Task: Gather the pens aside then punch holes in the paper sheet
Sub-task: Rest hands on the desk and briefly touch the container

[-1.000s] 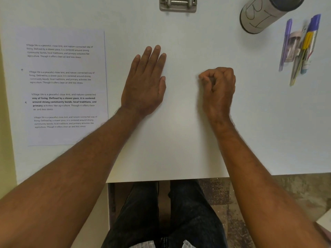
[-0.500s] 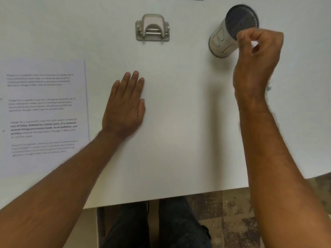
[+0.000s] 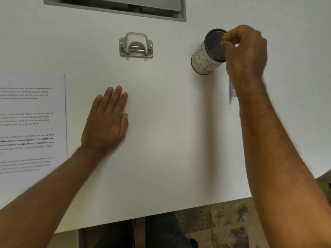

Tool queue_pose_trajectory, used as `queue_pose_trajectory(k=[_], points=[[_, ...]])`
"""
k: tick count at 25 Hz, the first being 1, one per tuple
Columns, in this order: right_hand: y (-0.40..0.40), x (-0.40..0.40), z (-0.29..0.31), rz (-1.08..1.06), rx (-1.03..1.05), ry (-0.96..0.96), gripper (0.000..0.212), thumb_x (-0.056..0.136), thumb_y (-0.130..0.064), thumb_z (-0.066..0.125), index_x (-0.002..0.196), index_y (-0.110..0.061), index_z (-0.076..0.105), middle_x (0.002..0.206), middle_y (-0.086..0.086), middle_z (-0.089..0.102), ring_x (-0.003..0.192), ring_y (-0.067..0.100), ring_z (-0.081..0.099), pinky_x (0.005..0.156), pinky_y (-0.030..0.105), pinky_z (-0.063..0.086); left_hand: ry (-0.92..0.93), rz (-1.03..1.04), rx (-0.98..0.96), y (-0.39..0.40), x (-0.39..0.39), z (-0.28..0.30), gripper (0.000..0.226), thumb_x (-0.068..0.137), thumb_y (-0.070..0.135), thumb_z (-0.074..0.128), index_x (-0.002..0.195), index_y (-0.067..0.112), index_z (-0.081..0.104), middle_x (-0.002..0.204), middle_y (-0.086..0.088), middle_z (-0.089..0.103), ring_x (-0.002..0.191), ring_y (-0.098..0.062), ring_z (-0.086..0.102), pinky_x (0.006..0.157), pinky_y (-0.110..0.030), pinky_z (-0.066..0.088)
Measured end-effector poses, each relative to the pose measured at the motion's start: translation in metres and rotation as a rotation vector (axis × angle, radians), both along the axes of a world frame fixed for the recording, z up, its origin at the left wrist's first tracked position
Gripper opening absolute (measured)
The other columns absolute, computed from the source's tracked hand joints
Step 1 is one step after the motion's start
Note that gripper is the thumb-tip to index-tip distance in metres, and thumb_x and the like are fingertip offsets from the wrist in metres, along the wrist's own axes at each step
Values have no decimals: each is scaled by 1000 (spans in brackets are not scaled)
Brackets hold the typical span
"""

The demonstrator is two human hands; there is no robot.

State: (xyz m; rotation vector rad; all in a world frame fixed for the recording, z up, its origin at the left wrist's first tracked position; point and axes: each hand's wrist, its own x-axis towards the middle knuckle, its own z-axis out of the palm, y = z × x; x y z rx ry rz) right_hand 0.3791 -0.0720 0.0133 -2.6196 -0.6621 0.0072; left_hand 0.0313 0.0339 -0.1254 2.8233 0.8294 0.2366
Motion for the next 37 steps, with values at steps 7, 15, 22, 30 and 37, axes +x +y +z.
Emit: queue_pose_trajectory(k=[7,15,22,30,37], points=[[-3,-3,1,73,51,-40,18,97,-23,62,110,-23,75,113,-9,73,90,-1,59,86,18,53,22,0,-7,0,0,2,60,107,28,31,162,7,30,172,-13,23,161,-31,20,131,-49,16],[-37,-126,-41,86,473,-69,23,99,-9,52,113,-11,70,113,0,65,97,0,59,83,26,55,82,3,-44,0,-1,6,61,107,29,30,164,9,26,174,-11,19,162,-29,15,131,-50,16],[-59,-234,-123,187,-304,129,82,107,-58,30,165,-4,10,174,16,4,162,31,0,132,50,7,93,1,-43,-1,-1,6,60,108,30,31,164,9,26,173,-12,20,162,-30,16,131,-50,18],[-18,-238,-133,607,-262,-16,65,111,-41,28,164,-4,19,173,17,15,162,30,10,132,47,13,102,-3,-65,0,-1,7,60,109,31,30,165,10,23,174,-10,18,162,-27,13,132,-47,14],[-89,-255,-133,585,-310,-14,66,111,-43,25,165,-7,11,174,13,7,163,26,2,133,44,7,102,7,-75,-1,0,10,61,108,32,29,165,10,24,174,-10,19,162,-28,14,132,-48,14]])
